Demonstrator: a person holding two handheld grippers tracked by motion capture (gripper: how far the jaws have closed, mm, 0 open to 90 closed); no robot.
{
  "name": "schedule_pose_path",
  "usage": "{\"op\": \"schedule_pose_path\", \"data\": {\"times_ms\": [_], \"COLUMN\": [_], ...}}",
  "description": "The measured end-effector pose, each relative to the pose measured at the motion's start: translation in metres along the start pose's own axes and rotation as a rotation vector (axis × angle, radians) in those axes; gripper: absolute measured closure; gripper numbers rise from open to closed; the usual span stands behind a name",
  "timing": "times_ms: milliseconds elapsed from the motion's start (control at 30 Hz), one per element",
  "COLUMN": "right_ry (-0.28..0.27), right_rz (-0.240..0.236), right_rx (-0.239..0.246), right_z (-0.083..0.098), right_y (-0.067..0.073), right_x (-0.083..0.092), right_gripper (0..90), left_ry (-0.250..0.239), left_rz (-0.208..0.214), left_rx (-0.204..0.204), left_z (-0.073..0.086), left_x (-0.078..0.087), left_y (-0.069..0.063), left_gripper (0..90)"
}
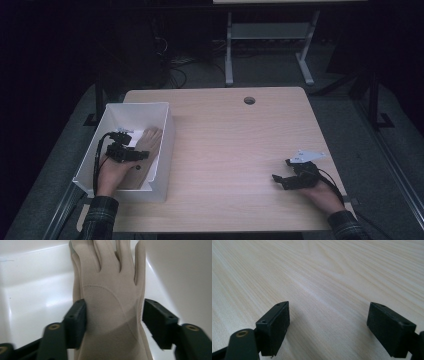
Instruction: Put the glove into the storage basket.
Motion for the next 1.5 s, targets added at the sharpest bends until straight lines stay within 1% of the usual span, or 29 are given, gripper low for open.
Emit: {"op": "schedule_pose_path", "data": {"times_ms": [67,100,200,233,300,333,367,433,500,533,567,600,633,767,800,833,933,1067,1100,1133,1167,1233,1267,1300,1333,1367,1433,1500], "right_ry": [-0.001,-0.001,0.0,0.0,0.0,0.0,0.0,-0.001,-0.001,-0.001,-0.001,-0.001,-0.001,-0.002,-0.002,-0.002,-0.002,-0.002,-0.002,-0.002,-0.002,-0.002,-0.002,-0.002,-0.002,-0.002,-0.002,-0.002], "right_rz": [0.0,0.0,0.0,0.0,0.0,0.0,0.0,0.0,0.0,0.0,0.0,0.001,0.001,0.0,0.0,0.0,0.001,0.001,0.0,0.0,0.0,-0.001,-0.001,-0.001,-0.001,-0.001,-0.001,-0.002], "right_rx": [0.002,0.003,0.0,0.001,0.0,0.0,0.0,0.003,0.003,0.003,0.003,0.003,0.004,0.004,0.004,0.003,0.004,0.006,0.005,0.006,0.006,0.007,0.008,0.008,0.008,0.008,0.008,0.008], "right_z": [0.0,0.0,0.0,0.0,0.0,0.0,0.0,0.0,0.0,0.0,0.0,0.0,0.0,0.0,0.0,0.0,0.0,0.0,0.0,0.0,0.0,0.0,0.0,0.0,0.0,0.0,0.0,0.0], "right_y": [0.0,0.0,0.0,0.0,0.0,0.0,0.0,0.0,0.0,0.0,0.0,0.0,0.0,0.0,0.0,0.0,0.0,0.0,0.0,0.0,0.0,0.0,0.0,0.0,0.0,0.0,0.0,0.0], "right_x": [0.0,0.0,0.0,0.0,0.0,0.0,0.0,0.0,0.0,0.0,0.0,0.0,0.0,0.0,0.0,0.0,0.0,0.0,0.0,0.0,0.0,0.0,0.0,0.0,0.0,0.0,0.0,0.0], "right_gripper": [18.1,18.1,18.1,18.1,18.0,18.1,18.1,18.1,18.1,18.0,18.0,18.1,18.1,18.1,18.1,18.0,18.0,18.1,18.1,18.1,18.0,18.0,18.0,18.0,18.0,18.0,18.0,18.0], "left_ry": [-0.014,-0.024,-0.05,-0.05,-0.075,-0.099,-0.11,-0.13,-0.158,-0.177,-0.177,-0.188,-0.202,-0.224,-0.224,-0.231,-0.236,-0.235,-0.229,-0.229,-0.219,-0.207,-0.199,-0.195,-0.187,-0.186,-0.168,-0.155], "left_rz": [-0.009,-0.011,-0.006,-0.006,0.0,0.013,0.017,0.029,0.044,0.065,0.065,0.079,0.102,0.17,0.17,0.205,0.243,0.285,0.287,0.292,0.296,0.309,0.312,0.317,0.316,0.322,0.333,0.336], "left_rx": [-0.011,-0.01,-0.025,-0.025,-0.033,-0.047,-0.057,-0.072,-0.087,-0.096,-0.096,-0.104,-0.131,-0.183,-0.183,-0.205,-0.238,-0.267,-0.277,-0.281,-0.297,-0.311,-0.327,-0.335,-0.347,-0.344,-0.361,-0.372], "left_z": [-0.002,-0.003,-0.009,-0.009,-0.015,-0.022,-0.025,-0.032,-0.04,-0.046,-0.046,-0.049,-0.056,-0.067,-0.067,-0.07,-0.074,-0.077,-0.077,-0.076,-0.075,-0.072,-0.07,-0.068,-0.067,-0.065,-0.059,-0.053], "left_x": [0.004,0.007,0.02,0.02,0.031,0.042,0.047,0.055,0.064,0.07,0.07,0.073,0.078,0.084,0.084,0.083,0.08,0.068,0.066,0.062,0.058,0.049,0.046,0.041,0.038,0.033,0.023,0.014], "left_y": [0.0,0.0,-0.003,-0.003,-0.007,-0.014,-0.018,-0.026,-0.037,-0.045,-0.045,-0.052,-0.065,-0.097,-0.097,-0.113,-0.136,-0.163,-0.167,-0.174,-0.18,-0.194,-0.199,-0.204,-0.207,-0.212,-0.221,-0.227], "left_gripper": [31.0,29.3,27.2,26.9,26.9,26.8,26.5,26.5,26.5,26.5,26.5,26.4,26.1,24.3,23.9,23.8,23.8,23.8,23.8,23.8,23.8,23.9,23.9,23.9,23.9,23.9,24.0,24.0]}}
Point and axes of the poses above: each handheld gripper's, and its own axes: x roughly backward along the jaws, z roughly out of its underside, y roughly to its left, the point moved 5 cm from there along -x, roughly forward along the jaws, and after that the axes turned 2 degrees about y, right-handed, at the moved point
